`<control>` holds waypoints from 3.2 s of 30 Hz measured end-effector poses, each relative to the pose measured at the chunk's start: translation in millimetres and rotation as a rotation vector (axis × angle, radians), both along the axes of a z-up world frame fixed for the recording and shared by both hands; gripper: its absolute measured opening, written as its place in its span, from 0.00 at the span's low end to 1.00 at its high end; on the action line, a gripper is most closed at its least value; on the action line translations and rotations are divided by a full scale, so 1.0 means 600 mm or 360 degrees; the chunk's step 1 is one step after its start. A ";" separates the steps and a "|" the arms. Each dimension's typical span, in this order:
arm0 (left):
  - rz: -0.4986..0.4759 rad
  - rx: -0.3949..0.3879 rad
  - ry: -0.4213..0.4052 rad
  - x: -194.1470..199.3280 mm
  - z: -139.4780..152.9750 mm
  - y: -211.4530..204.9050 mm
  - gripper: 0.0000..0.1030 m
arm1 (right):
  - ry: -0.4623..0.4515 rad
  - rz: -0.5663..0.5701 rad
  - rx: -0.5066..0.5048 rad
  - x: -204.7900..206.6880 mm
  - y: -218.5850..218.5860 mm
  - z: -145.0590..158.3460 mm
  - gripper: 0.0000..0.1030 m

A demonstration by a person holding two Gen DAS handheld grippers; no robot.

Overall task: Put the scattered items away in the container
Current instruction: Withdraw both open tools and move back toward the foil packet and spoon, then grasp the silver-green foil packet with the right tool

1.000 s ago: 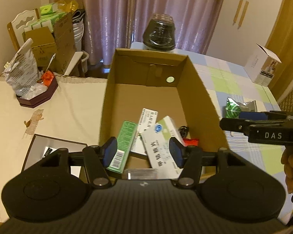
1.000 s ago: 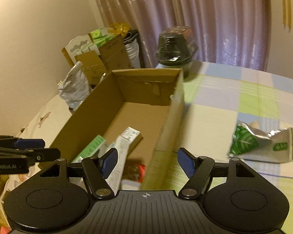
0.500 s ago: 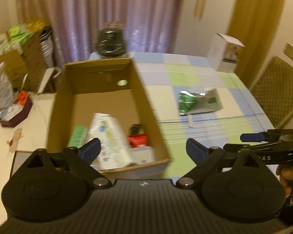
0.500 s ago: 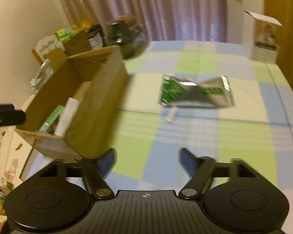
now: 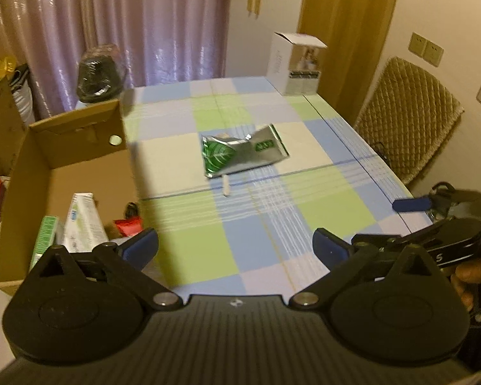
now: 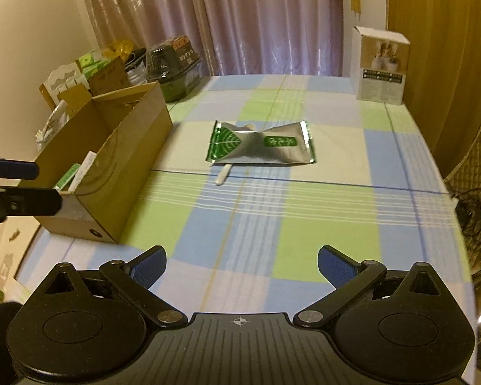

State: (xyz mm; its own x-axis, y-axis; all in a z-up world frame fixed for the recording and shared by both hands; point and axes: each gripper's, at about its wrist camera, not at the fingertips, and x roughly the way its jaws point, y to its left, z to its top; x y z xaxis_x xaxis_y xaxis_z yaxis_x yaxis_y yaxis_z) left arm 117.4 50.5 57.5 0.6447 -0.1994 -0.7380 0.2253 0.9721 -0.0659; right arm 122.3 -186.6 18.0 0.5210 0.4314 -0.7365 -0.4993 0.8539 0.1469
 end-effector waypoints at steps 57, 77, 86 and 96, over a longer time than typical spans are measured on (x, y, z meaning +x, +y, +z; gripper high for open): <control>-0.0112 0.0417 0.0183 0.321 -0.246 -0.125 0.73 | -0.0738 0.1426 -0.0967 0.318 0.145 -0.186 1.00; 0.0003 0.0293 0.0212 0.338 -0.265 -0.101 0.73 | -0.0747 0.1784 -0.1146 0.379 0.239 -0.270 0.88; -0.0018 0.0306 0.0221 0.349 -0.272 -0.106 0.73 | -0.0666 0.1799 -0.1103 0.381 0.242 -0.264 0.68; -0.0040 0.0316 0.0215 0.362 -0.276 -0.119 0.73 | -0.0372 0.1348 -0.1020 0.414 0.199 -0.234 0.50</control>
State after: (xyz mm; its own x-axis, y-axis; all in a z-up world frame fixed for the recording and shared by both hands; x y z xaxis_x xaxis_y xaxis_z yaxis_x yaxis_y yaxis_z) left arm 334.6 -21.1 -108.0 0.5339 -0.0565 -0.8436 0.2519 0.9631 0.0950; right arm 371.0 -67.0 -122.1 0.3919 0.2877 -0.8739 -0.9198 0.1031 -0.3786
